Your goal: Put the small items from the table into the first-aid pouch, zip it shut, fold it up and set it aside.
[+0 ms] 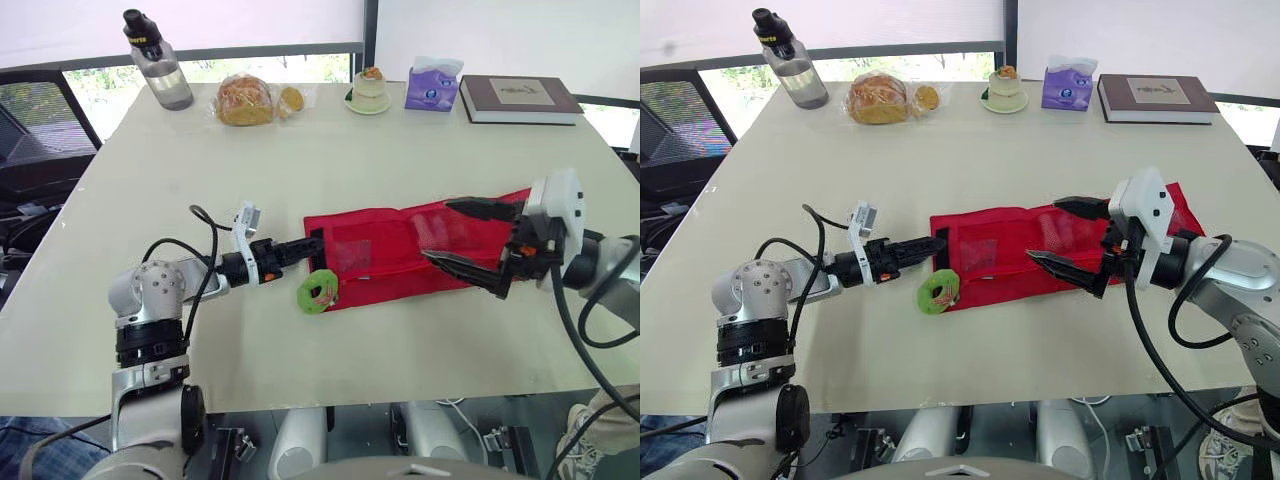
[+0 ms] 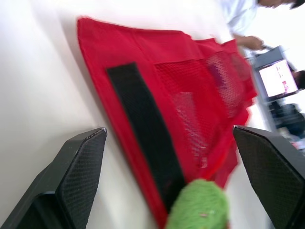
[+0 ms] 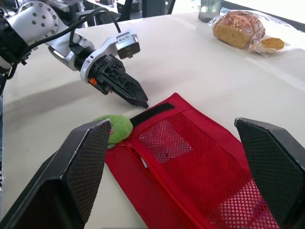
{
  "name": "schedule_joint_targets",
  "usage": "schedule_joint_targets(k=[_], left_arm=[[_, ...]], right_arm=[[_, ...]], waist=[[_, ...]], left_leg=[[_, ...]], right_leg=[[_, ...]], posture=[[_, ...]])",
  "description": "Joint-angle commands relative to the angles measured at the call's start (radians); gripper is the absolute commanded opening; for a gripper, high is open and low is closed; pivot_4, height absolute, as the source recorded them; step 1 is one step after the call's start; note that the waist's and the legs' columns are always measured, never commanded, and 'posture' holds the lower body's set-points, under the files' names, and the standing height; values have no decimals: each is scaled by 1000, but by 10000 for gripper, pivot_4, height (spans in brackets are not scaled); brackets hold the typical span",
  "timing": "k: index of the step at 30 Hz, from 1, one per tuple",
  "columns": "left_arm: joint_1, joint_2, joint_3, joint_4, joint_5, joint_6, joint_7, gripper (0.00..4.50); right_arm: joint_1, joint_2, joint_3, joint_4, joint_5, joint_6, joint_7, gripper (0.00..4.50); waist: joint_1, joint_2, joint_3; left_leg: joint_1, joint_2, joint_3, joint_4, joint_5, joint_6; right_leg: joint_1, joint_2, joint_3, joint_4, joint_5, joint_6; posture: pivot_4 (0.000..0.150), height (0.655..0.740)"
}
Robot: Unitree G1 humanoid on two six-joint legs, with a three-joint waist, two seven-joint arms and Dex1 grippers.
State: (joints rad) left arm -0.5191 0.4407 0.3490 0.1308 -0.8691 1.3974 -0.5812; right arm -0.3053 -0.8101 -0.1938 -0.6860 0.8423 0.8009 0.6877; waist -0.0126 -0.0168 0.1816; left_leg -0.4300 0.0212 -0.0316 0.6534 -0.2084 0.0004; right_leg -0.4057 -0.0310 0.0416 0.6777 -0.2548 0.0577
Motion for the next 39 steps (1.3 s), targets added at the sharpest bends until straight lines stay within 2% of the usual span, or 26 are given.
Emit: schedule_joint_targets(k=[1, 2, 5, 8, 9, 11, 13, 19, 27, 33, 39], left_arm=[[-35, -14, 52, 31, -31, 49, 31, 45000], [-38, -17, 57, 34, -33, 53, 35, 45000], [-60, -35, 106, 58, -54, 65, 57, 38329], [-65, -36, 115, 61, -54, 71, 65, 24419], [-65, -36, 116, 61, -55, 74, 66, 21644], [-65, -36, 114, 60, -56, 73, 64, 12575], [-69, -37, 111, 57, -51, 55, 64, 1583], [-82, -30, 69, 70, -21, 4, 59, 1583], [-110, -55, 23, 117, 38, -81, 76, 1583], [-123, -67, 26, 141, 46, -99, 78, 1583], [-128, -77, 28, 153, 47, -103, 77, 1583]], right_arm=[[-23, -5, 5, -9, -4, -21, 1, 44165], [-25, -2, 8, -8, -2, -24, 4, 44165], [-34, 6, 37, -6, -12, -30, 7, 45000], [-50, 28, 84, -4, -33, -38, -3, 45000], [-58, 44, 102, -6, -31, -36, -12, 45000], [-72, 74, 135, -10, -34, -33, -27, 45000], [-96, 99, 192, -10, -49, -24, -30, 45000], [-181, 191, 424, 47, -146, -18, -5, 45000], [-236, 320, 641, 260, -360, -150, 71, 45000], [-283, 395, 762, 474, -527, -279, 139, 45000], [-342, 474, 810, 646, -644, -357, 181, 45000]], waist=[[0, 0, 0], [0, 0, 0], [0, 0, 0], [-1, 0, 0], [-1, 0, 0], [-2, 0, 0], [-1, 0, 0], [-3, 0, 0], [-2, -1, 0], [-3, -1, 0], [-4, -1, 0]], left_leg=[[0, 0, 0, 0, 0, 0], [0, 0, 0, 0, 0, 0], [0, 0, -1, 0, 0, 0], [0, 0, -1, 0, 0, 0], [0, 0, -1, 0, 0, 0], [0, 0, -1, 0, 0, 0], [0, 0, -1, 0, 0, 0], [0, 0, -1, 0, 0, 0], [-1, -1, -1, 0, 0, 0], [-1, -1, -2, -1, 0, -1], [-1, -1, -2, -1, 1, -1]], right_leg=[[0, 0, 0, 0, 0, 0], [0, 0, 0, 0, 0, 0], [0, 0, 0, 0, 0, 0], [0, 0, 0, 0, 0, 0], [0, 0, 0, 0, 0, 0], [0, 0, 0, 0, 0, 0], [0, 0, 0, 0, 0, 0], [-1, 0, -1, 1, 0, 0], [-1, 0, -1, 0, 0, -1], [-1, 0, -1, 0, 0, -1], [-1, 0, -1, 1, 0, 0]], posture=[[1500, 7400], [1500, 7400], [1500, 7400], [1500, 7400], [1500, 7400], [1500, 7400], [1500, 7400], [1500, 7400], [1500, 7400], [1500, 7400], [1500, 7400]])
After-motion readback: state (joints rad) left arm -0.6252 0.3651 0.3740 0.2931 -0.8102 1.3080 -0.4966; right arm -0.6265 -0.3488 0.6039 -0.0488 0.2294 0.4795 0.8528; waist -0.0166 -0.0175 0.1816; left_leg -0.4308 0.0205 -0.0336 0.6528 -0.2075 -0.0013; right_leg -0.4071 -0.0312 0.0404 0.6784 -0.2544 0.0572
